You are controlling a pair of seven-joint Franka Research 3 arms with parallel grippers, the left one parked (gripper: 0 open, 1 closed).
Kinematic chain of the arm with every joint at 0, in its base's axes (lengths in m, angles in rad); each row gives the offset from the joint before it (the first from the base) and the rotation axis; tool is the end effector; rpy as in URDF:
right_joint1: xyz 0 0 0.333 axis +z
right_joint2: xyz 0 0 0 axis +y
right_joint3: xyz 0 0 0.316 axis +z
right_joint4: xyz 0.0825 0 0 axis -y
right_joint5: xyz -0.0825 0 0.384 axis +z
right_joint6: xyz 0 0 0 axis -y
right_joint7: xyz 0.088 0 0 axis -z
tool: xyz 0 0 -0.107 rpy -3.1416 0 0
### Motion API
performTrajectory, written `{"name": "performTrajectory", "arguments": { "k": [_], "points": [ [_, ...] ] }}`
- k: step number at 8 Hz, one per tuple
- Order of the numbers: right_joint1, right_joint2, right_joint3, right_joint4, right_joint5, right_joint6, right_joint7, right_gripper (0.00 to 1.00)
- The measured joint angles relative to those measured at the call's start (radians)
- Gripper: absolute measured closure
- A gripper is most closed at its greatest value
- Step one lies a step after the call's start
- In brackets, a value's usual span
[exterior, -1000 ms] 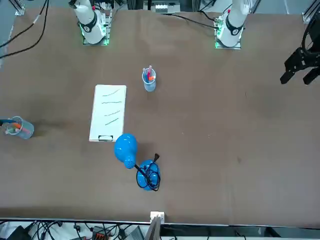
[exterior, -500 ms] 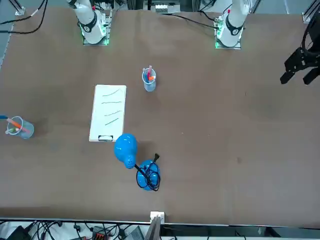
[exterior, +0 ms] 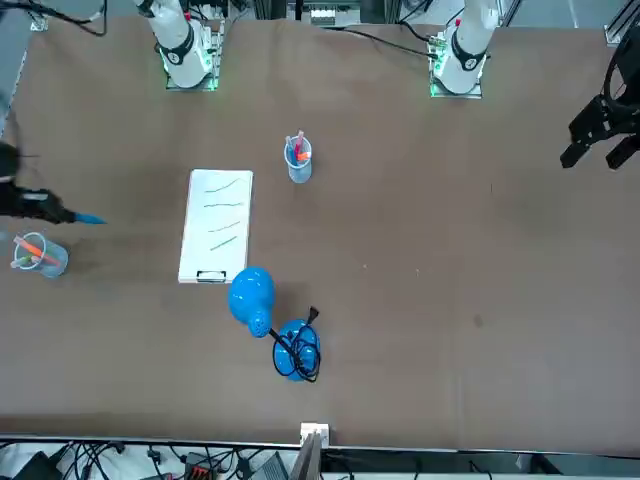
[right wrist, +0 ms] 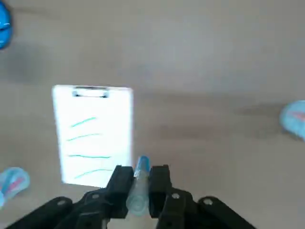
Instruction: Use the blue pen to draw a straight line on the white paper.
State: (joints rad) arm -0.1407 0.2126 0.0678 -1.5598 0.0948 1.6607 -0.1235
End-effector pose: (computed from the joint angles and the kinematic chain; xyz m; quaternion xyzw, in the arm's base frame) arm 0.6144 -0.0390 0.5131 -0.9968 -0.0180 0.0500 0.0592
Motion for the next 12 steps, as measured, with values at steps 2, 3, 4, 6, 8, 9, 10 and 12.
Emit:
{"name": "performTrajectory", "arguments": {
  "k": [2,3,4,6,8,9,10,12],
  "points": [
    [0.134,-0.089,0.037,-0.193,0.017,0.143,0.152,0.78],
    [0.209,-0.142,0.041,-0.322,0.017,0.261,0.208,0.78],
    [0.267,-0.2,0.043,-0.481,0.017,0.406,0.232,0.78],
    [0.329,-0.266,0.043,-0.687,-0.011,0.57,0.235,0.78],
    [0.335,-0.275,0.038,-0.716,-0.15,0.577,0.235,0.78],
    [0.334,-0.269,0.034,-0.719,-0.221,0.575,0.235,0.78],
    [0.334,-0.252,0.031,-0.721,-0.284,0.575,0.235,0.78],
    [0.332,-0.196,0.028,-0.723,-0.404,0.584,0.271,0.78]
  ]
}}
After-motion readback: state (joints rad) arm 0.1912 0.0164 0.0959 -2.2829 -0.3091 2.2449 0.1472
